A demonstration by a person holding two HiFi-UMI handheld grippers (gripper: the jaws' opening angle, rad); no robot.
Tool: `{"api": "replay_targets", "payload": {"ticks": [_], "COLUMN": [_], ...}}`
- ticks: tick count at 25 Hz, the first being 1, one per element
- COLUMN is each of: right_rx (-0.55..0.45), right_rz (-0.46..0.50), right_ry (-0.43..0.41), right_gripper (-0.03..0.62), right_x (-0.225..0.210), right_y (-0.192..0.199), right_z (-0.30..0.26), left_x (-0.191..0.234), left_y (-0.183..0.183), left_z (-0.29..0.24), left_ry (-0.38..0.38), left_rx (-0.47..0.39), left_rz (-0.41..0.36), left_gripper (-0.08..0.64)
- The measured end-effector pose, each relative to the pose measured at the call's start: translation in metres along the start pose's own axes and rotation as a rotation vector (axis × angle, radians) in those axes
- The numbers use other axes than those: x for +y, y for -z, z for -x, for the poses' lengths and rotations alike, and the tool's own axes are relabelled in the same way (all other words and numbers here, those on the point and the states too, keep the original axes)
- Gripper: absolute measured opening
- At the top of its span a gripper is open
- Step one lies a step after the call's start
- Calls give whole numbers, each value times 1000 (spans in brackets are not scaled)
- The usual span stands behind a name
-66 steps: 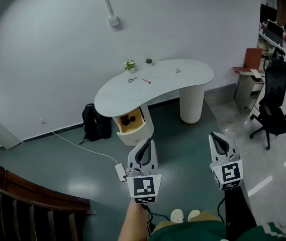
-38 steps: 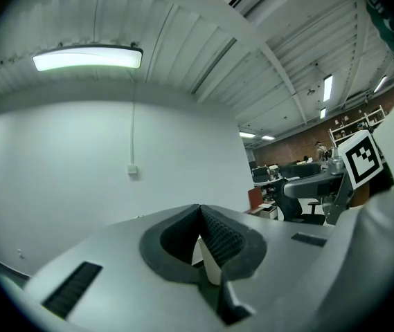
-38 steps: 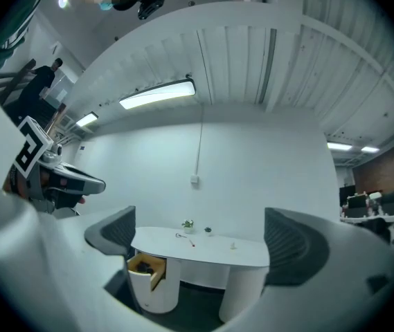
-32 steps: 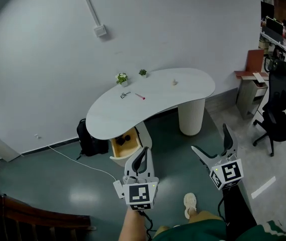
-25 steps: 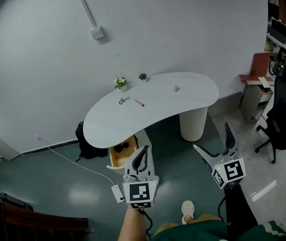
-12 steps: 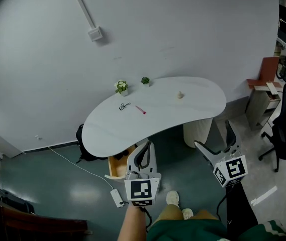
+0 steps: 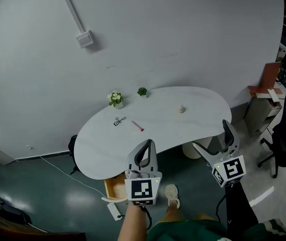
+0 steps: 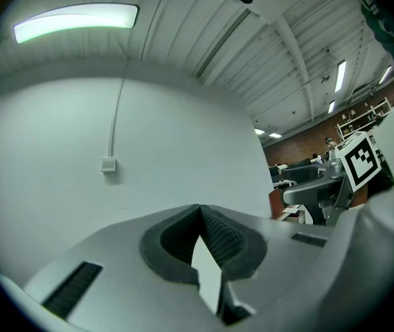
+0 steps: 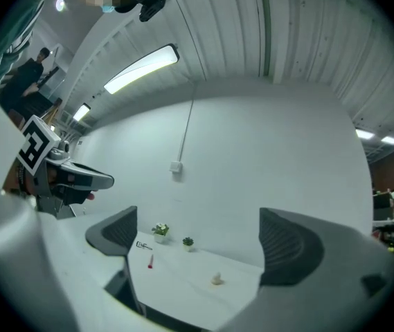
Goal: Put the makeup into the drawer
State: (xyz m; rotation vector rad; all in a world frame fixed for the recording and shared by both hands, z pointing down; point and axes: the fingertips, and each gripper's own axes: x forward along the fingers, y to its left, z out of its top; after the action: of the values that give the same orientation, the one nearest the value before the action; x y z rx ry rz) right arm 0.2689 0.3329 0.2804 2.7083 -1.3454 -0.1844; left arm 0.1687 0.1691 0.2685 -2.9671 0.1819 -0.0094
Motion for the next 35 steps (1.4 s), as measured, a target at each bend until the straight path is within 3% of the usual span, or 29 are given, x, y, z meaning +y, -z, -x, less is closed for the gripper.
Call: {"api": "replay_targets", "payload": {"ticks": [9, 14, 23, 35], "right_rx": [65, 126, 263, 496], "right_rz": [13, 33, 0, -83], "right_ry": [29, 4, -13, -65], "right_gripper": [555, 524, 477, 444], "right_x": [-25, -26, -31, -53], "right_y": [39, 72, 155, 293], "right_z": [-124, -174, -227, -284], "left_x": [51, 62, 63, 65], "left_y": [32, 50, 89, 124], "left_z": [-128, -178, -233, -284], "left_ry": [91, 145, 202, 199], "left_rx": [0, 3, 32, 99], "left_rz": [17, 27, 43, 46], "left_gripper": [0, 0, 0, 0]}}
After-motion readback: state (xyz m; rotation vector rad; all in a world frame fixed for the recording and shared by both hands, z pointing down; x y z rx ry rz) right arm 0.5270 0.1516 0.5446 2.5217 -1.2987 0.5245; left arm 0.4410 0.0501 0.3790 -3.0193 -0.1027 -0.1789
